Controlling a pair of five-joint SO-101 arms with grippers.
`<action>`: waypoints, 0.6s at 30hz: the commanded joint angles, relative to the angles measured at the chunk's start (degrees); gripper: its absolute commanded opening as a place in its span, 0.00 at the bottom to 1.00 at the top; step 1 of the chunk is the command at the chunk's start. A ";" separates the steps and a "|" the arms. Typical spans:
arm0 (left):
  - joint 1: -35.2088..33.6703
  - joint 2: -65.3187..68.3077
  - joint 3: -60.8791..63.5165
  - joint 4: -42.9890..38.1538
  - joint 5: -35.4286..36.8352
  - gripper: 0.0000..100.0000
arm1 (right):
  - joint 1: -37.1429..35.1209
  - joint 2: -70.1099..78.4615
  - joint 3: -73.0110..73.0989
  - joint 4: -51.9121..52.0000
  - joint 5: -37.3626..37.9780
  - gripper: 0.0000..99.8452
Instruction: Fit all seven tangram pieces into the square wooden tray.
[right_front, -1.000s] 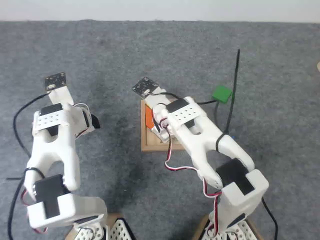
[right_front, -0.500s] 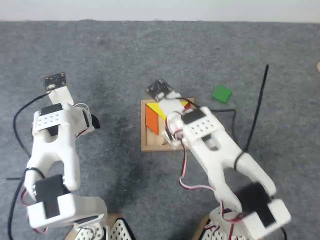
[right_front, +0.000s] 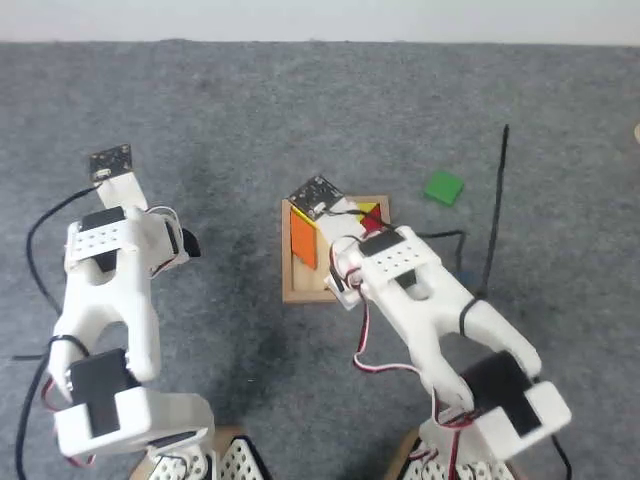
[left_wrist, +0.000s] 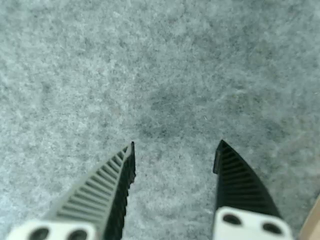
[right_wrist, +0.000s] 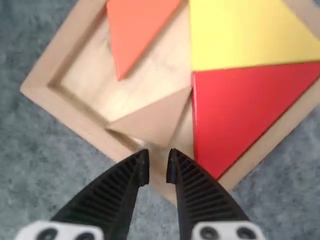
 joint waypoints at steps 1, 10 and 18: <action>0.35 -0.88 -2.07 0.35 0.44 0.25 | 0.40 3.38 -4.84 0.31 0.97 0.09; 0.35 -0.97 -2.07 0.35 0.44 0.25 | -0.04 5.23 -13.27 0.04 1.05 0.09; 0.35 -0.97 -2.07 0.35 0.44 0.25 | -4.00 13.05 -20.48 0.57 0.97 0.09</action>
